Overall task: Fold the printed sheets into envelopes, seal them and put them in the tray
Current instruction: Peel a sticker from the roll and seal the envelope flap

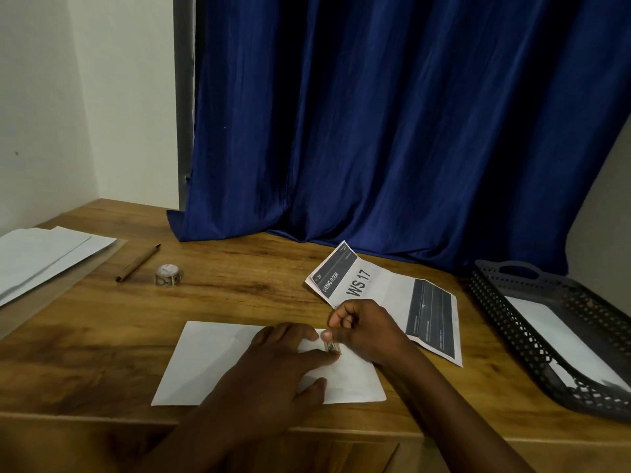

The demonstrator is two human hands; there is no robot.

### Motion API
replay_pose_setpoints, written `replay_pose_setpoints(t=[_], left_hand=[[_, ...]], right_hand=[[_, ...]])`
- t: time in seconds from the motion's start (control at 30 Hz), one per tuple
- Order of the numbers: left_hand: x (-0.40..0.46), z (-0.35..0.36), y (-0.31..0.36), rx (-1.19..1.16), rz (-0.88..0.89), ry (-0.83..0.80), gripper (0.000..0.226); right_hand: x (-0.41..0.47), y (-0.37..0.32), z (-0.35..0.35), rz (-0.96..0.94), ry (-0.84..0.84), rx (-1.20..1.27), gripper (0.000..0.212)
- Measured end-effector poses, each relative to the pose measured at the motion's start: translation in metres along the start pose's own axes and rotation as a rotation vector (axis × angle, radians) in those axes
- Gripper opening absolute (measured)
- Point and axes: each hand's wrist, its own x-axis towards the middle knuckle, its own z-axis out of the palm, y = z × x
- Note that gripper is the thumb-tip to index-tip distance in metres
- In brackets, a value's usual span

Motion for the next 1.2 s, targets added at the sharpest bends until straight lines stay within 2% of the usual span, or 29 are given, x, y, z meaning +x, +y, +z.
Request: replay_pose_setpoints(t=[0.27,0.47,0.67,0.8,1.07,1.2], left_hand=[[0.001,0.000,-0.001,-0.050,-0.010,-0.005,0.057],[-0.001,0.000,-0.001,-0.071,-0.100,0.040,0.056],[0.001,-0.004,0.006,-0.018,-0.225,0.048,0.082],[0.001,-0.006,0.008,-0.002,-0.244,0.023,0.089],[0.000,-0.004,0.008,-0.019,-0.234,0.077,0.098],[0.000,-0.001,0.008,-0.027,-0.209,0.162,0.104]], right_hand=[[-0.007,0.000,0.005,-0.010,0.072,0.028,0.008],[-0.010,0.002,0.006,-0.047,0.110,0.004,0.018],[-0.011,0.001,-0.009,-0.013,0.089,0.265,0.020],[-0.007,-0.011,-0.011,-0.028,0.032,0.301,0.025],[0.010,-0.053,-0.003,-0.199,-0.213,-0.112,0.015],[0.016,-0.067,-0.002,-0.252,-0.332,-0.272,0.025]])
